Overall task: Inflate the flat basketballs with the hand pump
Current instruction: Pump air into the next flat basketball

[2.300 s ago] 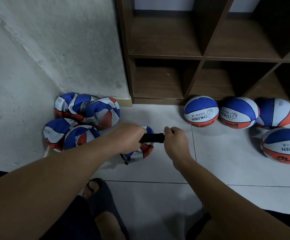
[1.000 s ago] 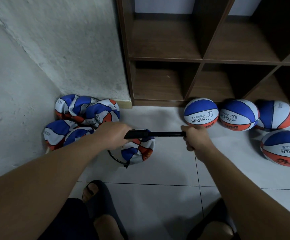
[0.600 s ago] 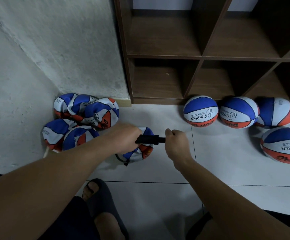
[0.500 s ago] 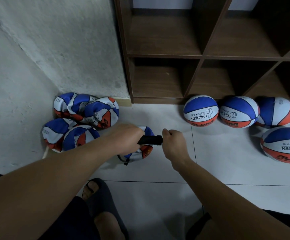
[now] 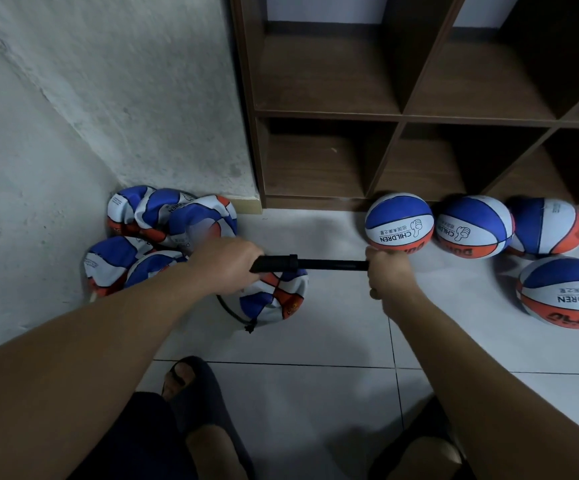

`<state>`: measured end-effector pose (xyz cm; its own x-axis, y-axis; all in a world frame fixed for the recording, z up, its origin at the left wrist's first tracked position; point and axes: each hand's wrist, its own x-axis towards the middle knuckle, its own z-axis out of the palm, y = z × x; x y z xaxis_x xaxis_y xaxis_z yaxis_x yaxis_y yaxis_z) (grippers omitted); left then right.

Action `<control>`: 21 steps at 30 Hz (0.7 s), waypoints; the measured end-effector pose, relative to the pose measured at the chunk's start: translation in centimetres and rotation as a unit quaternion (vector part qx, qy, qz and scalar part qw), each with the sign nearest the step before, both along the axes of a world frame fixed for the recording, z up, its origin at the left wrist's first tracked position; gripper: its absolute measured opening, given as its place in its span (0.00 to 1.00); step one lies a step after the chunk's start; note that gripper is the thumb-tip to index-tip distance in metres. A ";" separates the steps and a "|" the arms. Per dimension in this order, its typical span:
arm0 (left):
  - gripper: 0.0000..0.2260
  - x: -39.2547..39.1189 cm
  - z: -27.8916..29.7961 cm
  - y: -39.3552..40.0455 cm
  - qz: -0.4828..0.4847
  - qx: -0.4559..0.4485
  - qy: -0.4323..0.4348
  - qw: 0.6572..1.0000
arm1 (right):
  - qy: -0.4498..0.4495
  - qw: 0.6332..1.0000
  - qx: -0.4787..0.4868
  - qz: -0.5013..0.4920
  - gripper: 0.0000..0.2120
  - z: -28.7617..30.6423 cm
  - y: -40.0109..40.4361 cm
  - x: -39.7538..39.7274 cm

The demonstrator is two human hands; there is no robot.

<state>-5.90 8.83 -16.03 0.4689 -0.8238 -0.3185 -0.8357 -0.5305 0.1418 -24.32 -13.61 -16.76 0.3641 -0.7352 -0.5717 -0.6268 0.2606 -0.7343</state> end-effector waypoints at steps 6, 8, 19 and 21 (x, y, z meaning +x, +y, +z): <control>0.12 -1.2 -0.7 -0.9 0.008 -0.003 -0.003 1.000 | -0.016 0.998 -0.059 0.025 0.13 -0.1 2.7 0.6; 0.13 -1.7 -0.5 -1.4 -0.001 -0.010 -0.003 1.000 | -0.025 0.996 -0.079 0.044 0.16 0.0 3.9 1.1; 0.10 -3.2 0.2 -2.2 -0.042 -0.009 -0.003 0.999 | -0.014 0.995 -0.052 0.080 0.17 -0.4 6.6 1.8; 0.08 -3.2 0.4 -2.2 -0.045 -0.004 0.000 0.999 | -0.013 0.995 -0.045 0.085 0.17 -0.4 6.6 1.8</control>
